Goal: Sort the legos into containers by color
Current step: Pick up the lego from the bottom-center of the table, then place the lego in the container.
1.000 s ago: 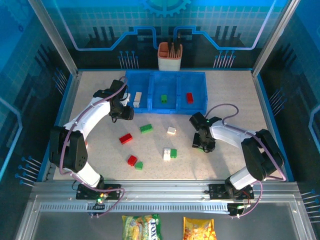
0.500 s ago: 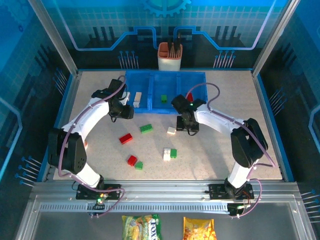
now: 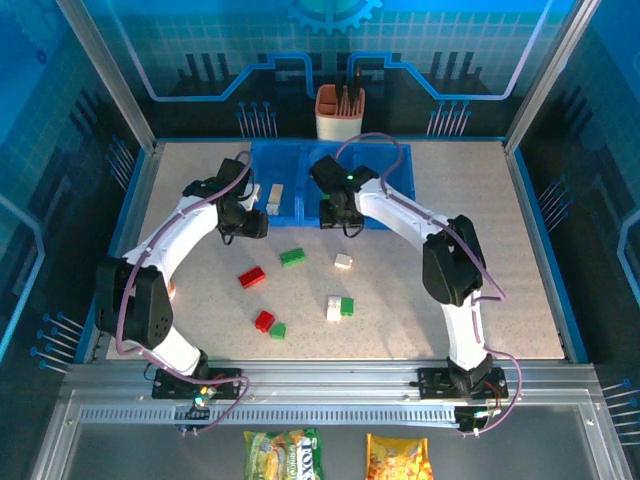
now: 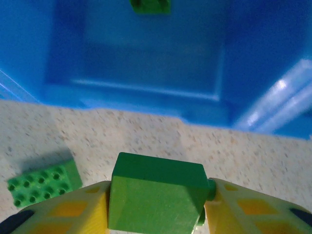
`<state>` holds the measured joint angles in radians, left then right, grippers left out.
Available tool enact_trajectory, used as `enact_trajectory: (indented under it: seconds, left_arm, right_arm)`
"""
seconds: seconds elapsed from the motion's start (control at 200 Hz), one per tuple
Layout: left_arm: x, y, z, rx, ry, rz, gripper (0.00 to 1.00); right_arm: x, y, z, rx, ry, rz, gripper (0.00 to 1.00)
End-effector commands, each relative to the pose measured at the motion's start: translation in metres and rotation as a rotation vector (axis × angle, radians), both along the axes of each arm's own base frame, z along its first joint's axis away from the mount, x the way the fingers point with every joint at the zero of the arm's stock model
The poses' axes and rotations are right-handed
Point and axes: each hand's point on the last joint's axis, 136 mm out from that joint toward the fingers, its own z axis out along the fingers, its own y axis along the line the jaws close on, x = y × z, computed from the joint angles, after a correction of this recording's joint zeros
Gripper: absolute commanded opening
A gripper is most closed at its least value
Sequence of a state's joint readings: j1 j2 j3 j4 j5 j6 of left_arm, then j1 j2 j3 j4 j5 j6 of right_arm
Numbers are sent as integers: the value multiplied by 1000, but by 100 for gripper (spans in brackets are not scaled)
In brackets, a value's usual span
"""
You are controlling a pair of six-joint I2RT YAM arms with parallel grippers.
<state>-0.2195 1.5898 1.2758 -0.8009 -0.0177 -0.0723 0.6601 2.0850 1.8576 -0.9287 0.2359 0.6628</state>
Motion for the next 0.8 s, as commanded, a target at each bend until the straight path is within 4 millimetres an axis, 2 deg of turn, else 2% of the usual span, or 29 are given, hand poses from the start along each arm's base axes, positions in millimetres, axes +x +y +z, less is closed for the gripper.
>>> enact_trajectory:
  seconds: [0.0, 0.27, 0.32, 0.33, 0.365, 0.795]
  left_arm:
    - [-2, 1, 7, -24, -21, 8, 49]
    - [-3, -1, 8, -38, -23, 7, 49]
    - [-3, -2, 8, -40, -23, 6, 49]
    - [-3, -2, 7, -40, -22, 6, 49]
    - [-3, -1, 8, -38, -23, 7, 49]
    - [-3, 0, 6, -30, -17, 5, 49]
  right_arm:
    - [10, 9, 3, -31, -16, 39, 51]
    - [45, 19, -3, -66, -48, 47, 50]
    - [51, 20, 1, -62, -61, 45, 50]
    - [52, 19, -7, -72, -48, 45, 50]
    - [54, 19, -13, -78, -40, 46, 50]
    - [68, 15, -56, -64, 42, 25, 51]
